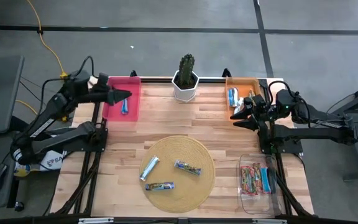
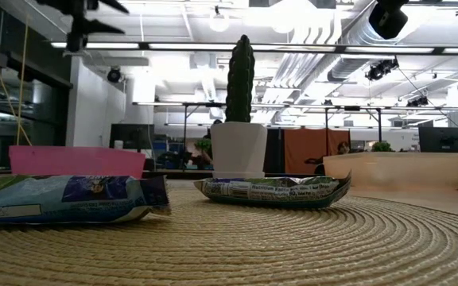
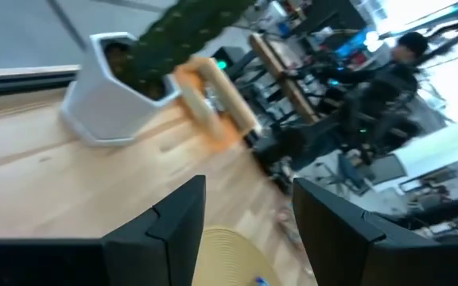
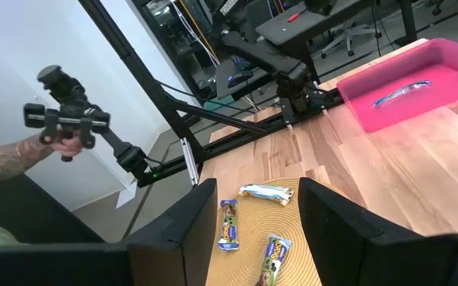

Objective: Pick and place Granola Bars by type
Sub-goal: Put the yellow granola bar into the orange bin

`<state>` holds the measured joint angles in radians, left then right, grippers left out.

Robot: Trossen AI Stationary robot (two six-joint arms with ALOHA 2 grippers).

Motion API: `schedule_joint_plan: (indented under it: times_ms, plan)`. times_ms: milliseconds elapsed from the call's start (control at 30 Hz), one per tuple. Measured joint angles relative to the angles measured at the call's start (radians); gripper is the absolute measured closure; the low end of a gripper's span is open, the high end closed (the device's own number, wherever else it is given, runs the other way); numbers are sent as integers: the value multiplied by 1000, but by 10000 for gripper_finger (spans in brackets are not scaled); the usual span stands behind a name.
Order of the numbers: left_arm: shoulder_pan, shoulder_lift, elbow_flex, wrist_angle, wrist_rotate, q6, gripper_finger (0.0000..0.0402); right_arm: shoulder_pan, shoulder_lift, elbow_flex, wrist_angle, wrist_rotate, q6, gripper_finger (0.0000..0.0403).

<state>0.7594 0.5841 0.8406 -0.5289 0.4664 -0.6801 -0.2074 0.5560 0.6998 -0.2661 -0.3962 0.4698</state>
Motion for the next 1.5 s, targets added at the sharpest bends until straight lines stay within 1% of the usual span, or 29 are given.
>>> schedule_joint_plan:
  times_ms: [133,267,467,633,867,1100,1233,1367,1500]
  plan:
    - [-137,-62,0,2,-79,-56,215,0,0,0,0,0,-2,242]
    - [-294,-70,0,16,-134,-88,215,0,0,0,0,0,-2,242]
    - [-535,3,0,37,-270,-103,215,0,0,0,0,0,-6,242]
    - [-709,80,0,75,-322,-87,215,0,0,0,0,0,-7,242]
    - [-919,183,0,47,-397,-77,215,0,0,0,0,0,-7,242]
    - [-1073,289,0,-2,-558,-95,215,0,0,0,0,-7,-7,242]
    - [-1131,358,0,-6,-614,-130,215,0,0,0,-1,-7,-7,242]
    - [-1182,429,0,-10,-664,-185,215,0,0,0,-3,-12,-26,242]
    - [-1216,501,0,-89,-712,-289,215,0,0,0,-6,-12,-28,242]
